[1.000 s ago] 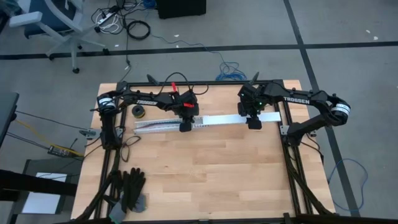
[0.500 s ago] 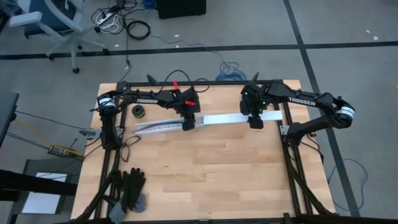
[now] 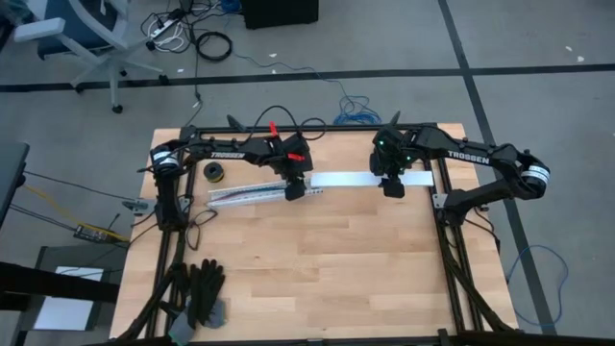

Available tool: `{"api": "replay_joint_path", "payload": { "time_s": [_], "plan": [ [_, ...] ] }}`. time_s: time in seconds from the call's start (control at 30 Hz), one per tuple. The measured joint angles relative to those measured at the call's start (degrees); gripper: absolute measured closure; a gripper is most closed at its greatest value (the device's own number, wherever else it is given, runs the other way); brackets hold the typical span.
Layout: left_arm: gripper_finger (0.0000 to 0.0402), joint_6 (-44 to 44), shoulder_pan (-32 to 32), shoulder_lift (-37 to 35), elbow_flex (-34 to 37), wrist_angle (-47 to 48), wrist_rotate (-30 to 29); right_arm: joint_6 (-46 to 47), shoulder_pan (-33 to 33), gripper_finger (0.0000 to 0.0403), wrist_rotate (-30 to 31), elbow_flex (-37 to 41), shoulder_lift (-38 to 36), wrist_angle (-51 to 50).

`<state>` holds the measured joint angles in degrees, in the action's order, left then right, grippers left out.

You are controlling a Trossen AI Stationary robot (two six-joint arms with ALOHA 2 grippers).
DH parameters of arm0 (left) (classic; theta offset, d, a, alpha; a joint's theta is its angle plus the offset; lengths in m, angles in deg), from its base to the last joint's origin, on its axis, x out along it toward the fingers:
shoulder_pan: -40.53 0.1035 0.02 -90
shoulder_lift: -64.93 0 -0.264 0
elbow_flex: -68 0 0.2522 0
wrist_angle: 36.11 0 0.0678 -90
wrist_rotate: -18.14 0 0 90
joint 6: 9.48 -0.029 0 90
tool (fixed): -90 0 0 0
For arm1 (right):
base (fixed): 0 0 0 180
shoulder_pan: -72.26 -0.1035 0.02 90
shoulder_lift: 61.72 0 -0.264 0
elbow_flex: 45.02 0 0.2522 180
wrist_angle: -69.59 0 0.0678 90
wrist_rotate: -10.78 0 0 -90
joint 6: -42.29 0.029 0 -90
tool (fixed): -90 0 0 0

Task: Ziptie cables
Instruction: Close the white cable duct

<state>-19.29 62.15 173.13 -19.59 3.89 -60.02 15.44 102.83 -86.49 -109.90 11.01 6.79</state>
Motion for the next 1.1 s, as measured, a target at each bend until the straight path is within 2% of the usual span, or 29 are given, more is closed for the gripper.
{"api": "replay_joint_path", "payload": {
  "time_s": [0.2, 0.4, 0.6, 0.83, 0.93, 1.1],
  "plan": [
    [0.0202, 1.45, -0.13, 0.0, -0.01, -4.06, 0.03, -0.21, 1.04, 0.0188, -0.02, 0.0, -1.13, -0.08],
    [0.0202, 1.5, -0.44, 0.0, -2.05, -4.2, 0.56, -0.27, 3.64, 0.0188, -0.01, 0.0, -4.66, -0.36],
    [0.0202, 5.58, -1.84, 0.0, -2.54, -5.9, 4.13, -0.34, 6.7, 0.0188, 0.19, 0.0, -8.95, -0.5],
    [0.0196, 4.41, -3.39, 0.0, -2.54, -7.84, 3.71, -0.34, 8.72, 0.0188, 0.2, -0.01, -12.52, -0.54],
    [0.0181, 4.29, -3.67, 0.0, -2.54, -7.69, 2.39, -0.34, 9.05, 0.0188, 0.18, -0.02, -13.14, -0.54],
    [0.015, 2.48, -3.75, 0.1, -2.54, -7.72, -3.29, -0.34, 9.05, 0.0188, 0.2, -0.02, -13.16, -0.54]
  ]
}}
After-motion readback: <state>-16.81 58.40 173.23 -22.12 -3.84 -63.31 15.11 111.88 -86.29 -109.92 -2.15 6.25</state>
